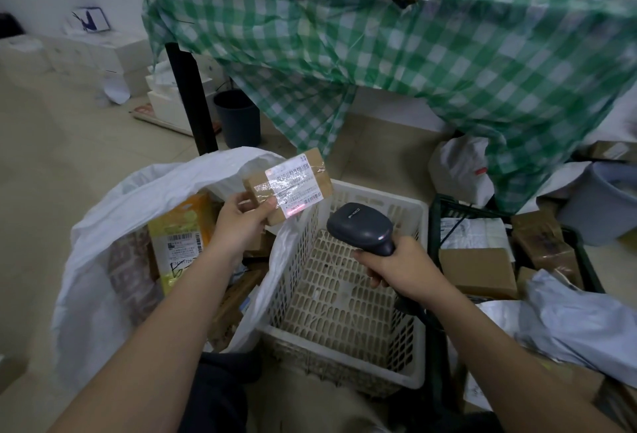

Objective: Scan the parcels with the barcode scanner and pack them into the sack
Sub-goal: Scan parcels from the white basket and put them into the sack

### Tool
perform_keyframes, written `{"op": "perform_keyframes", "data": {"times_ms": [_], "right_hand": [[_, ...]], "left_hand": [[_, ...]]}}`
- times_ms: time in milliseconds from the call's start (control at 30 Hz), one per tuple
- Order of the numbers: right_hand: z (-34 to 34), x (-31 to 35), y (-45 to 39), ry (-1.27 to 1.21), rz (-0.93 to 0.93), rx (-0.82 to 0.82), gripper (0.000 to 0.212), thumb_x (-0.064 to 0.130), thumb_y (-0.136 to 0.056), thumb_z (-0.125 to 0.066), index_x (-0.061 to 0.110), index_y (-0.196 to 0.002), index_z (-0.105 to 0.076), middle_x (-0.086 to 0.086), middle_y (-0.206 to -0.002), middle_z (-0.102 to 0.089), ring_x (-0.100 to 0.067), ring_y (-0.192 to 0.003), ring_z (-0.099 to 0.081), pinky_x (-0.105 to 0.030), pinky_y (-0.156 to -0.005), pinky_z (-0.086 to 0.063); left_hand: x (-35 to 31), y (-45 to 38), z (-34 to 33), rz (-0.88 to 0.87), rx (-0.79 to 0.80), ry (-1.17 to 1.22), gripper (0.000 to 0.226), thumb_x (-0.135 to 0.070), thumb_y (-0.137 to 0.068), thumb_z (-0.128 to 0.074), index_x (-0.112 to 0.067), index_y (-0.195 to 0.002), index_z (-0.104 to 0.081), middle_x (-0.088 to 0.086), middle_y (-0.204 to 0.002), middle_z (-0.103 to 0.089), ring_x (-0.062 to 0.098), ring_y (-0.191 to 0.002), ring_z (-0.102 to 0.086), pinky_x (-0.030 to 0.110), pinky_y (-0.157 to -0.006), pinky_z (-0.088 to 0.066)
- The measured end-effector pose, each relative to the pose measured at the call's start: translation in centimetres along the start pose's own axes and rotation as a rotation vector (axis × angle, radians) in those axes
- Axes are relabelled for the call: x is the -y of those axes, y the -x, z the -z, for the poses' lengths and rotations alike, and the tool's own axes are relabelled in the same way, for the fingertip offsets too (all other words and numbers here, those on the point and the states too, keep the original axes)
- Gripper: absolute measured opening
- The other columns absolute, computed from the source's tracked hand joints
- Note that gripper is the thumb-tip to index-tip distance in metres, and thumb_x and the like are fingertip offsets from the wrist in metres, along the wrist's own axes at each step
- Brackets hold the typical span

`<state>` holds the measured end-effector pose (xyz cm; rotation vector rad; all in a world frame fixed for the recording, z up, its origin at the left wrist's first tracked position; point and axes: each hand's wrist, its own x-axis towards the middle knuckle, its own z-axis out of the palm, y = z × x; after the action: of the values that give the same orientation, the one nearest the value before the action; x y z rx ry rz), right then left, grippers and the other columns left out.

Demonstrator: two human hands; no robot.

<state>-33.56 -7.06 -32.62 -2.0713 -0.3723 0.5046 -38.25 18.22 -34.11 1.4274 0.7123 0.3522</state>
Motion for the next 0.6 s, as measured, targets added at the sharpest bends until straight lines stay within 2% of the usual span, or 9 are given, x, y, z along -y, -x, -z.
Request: {"op": "perform_keyframes", "data": {"times_ms": [200, 333, 433, 500, 600], "right_hand": [[0.0, 0.2, -0.1, 0.020, -0.001, -0.005, 0.013, 0.024, -0.085, -0.069, 0.012, -0.082, -0.064, -0.005, -0.055, -0.065, -0.008, -0.053, -0.063, -0.026, -0.063, -0.047], [0.1, 0.0, -0.3, -0.006, -0.004, -0.026, 0.017, 0.019, -0.084, -0.069, 0.003, -0.082, -0.065, -0.007, -0.057, -0.064, -0.011, -0.053, -0.064, -0.026, -0.061, -0.046], [-0.1, 0.2, -0.5, -0.094, 0.011, -0.086, 0.020, 0.017, -0.083, -0.072, -0.002, -0.079, -0.066, -0.010, -0.060, -0.063, -0.013, -0.052, -0.061, -0.027, -0.059, -0.046], [-0.7, 0.5, -0.9, -0.143, 0.014, -0.144, 0.020, 0.020, -0.082, -0.074, 0.002, -0.078, -0.067, -0.013, -0.062, -0.066, -0.016, -0.056, -0.062, -0.033, -0.062, -0.049], [-1.8, 1.1, -2.2, -0.261, -0.016, -0.259, 0.018, 0.024, -0.081, -0.075, 0.008, -0.080, -0.069, -0.007, -0.063, -0.069, -0.015, -0.060, -0.065, -0.035, -0.067, -0.050]], "left_hand": [[0.1, -0.2, -0.7, -0.016, -0.009, 0.002, 0.061, -0.021, -0.083, -0.074, -0.011, -0.136, -0.045, 0.004, -0.120, -0.060, 0.022, -0.108, -0.062, 0.038, -0.094, -0.053], [0.2, -0.3, -0.7, -0.024, -0.008, 0.017, 0.061, -0.022, -0.083, -0.075, -0.010, -0.135, -0.046, 0.003, -0.118, -0.060, 0.022, -0.107, -0.062, 0.038, -0.094, -0.053], [0.0, 0.3, -0.2, -0.045, -0.020, 0.010, 0.060, -0.025, -0.082, -0.075, -0.011, -0.134, -0.048, 0.000, -0.113, -0.061, 0.022, -0.106, -0.063, 0.043, -0.095, -0.052], [-0.3, 1.1, 0.5, -0.082, -0.035, -0.026, 0.056, -0.026, -0.083, -0.074, -0.013, -0.132, -0.051, -0.004, -0.111, -0.061, 0.020, -0.104, -0.063, 0.044, -0.094, -0.052], [-1.3, 2.8, 2.2, -0.161, -0.083, -0.090, 0.050, -0.028, -0.083, -0.074, -0.017, -0.127, -0.054, -0.006, -0.111, -0.062, 0.017, -0.104, -0.061, 0.045, -0.094, -0.052]]}}
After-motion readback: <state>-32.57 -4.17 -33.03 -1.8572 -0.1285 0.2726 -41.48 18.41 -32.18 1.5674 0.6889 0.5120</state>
